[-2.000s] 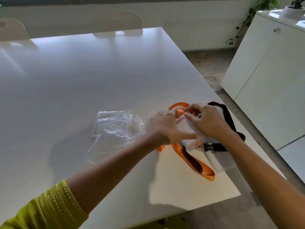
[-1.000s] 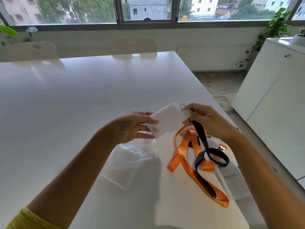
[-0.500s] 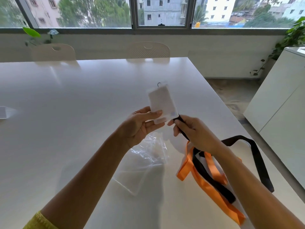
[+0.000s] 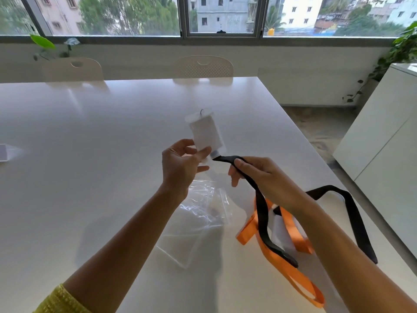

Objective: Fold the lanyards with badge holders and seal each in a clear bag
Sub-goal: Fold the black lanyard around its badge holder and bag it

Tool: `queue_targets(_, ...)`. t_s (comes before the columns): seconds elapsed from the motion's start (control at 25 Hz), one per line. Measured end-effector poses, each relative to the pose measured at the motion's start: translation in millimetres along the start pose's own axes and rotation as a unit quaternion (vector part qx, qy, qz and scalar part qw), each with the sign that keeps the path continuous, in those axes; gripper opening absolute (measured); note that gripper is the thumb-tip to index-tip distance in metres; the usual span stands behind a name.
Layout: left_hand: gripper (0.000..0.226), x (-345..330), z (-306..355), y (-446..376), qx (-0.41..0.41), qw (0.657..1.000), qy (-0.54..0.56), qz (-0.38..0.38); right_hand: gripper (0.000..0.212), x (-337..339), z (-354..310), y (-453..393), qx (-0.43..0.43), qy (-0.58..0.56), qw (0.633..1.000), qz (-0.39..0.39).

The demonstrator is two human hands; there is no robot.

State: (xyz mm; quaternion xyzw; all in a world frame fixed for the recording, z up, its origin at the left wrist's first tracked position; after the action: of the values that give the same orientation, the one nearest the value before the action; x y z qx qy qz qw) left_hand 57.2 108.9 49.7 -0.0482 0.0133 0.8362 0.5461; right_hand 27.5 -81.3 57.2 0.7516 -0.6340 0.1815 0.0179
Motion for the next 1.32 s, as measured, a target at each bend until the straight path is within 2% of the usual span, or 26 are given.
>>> queue_targets(0.08,0.020,0.0,0.7,-0.5,-0.059,0.996,-0.064,-0.016,0.030,3.9,-11.4,-1.1,0.026,-0.044,0.999,0.011)
queue_targets(0.16,0.022,1.5,1.1,-0.6,-0.078,0.990,-0.098,-0.067,0.026,10.1,-24.4,-7.7,0.071,-0.069,0.995,0.024)
queue_targets(0.32,0.017,7.0,7.5,3.0,-0.138,0.962,-0.138,-0.189,0.030,27.6,-32.4,-21.8,0.231,0.061,0.965,0.106)
queue_targets(0.4,0.024,10.2,11.3,4.5,-0.163,0.946,-0.155,-0.235,0.032,32.9,-31.2,-36.6,0.245,0.069,0.962,0.100)
queue_targets(0.48,0.029,13.4,12.8,4.7,-0.151,0.940,-0.146,-0.269,0.030,36.5,-36.1,-50.9,0.174,-0.008,0.983,0.063)
queue_targets(0.52,0.029,15.1,11.9,4.0,-0.145,0.938,-0.141,-0.281,0.036,39.2,-32.6,-56.9,0.156,-0.023,0.986,0.047)
queue_targets(0.64,0.011,18.4,9.6,3.5,-0.114,0.939,-0.117,-0.304,0.039,40.4,-12.8,-57.4,0.237,0.045,0.970,0.019)
queue_targets(0.76,0.026,18.4,6.9,3.3,-0.073,0.943,-0.067,-0.319,0.043,34.7,7.5,-59.7,0.251,0.079,0.964,0.035)
queue_targets(0.84,0.035,14.3,6.6,4.5,-0.035,0.951,-0.004,-0.308,0.042,25.0,19.8,-59.7,0.246,0.111,0.961,0.060)
queue_targets(0.88,0.037,11.2,7.3,4.7,-0.012,0.957,0.027,-0.290,0.035,19.0,24.3,-59.4,0.238,0.109,0.963,0.069)
queue_targets(1.04,0.025,5.6,4.4,-0.3,0.026,0.974,0.107,-0.197,0.013,-6.5,31.0,-46.7,0.190,0.092,0.971,0.115)
queue_targets(1.16,0.010,7.6,-0.2,-4.6,0.036,0.983,0.136,-0.117,0.017,-20.2,32.5,-39.0,0.097,0.038,0.988,0.116)
queue_targets(1.32,0.009,7.5,-5.2,-1.8,0.002,0.993,0.116,-0.025,0.020,-31.9,32.1,-28.9,-0.007,-0.025,0.993,0.118)
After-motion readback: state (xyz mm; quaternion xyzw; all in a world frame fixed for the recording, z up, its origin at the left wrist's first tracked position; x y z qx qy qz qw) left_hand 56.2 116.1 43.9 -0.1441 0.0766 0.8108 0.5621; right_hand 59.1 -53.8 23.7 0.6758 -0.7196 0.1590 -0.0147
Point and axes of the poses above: each hand's wrist, its own y-axis away from the middle knuckle, its own x-axis out of the back of the hand, z = x × y, the point moved 1 cm from there along -y, towards the middle knuckle, and after that the axes turned 10 degrees about z, right-handed, at the moved point
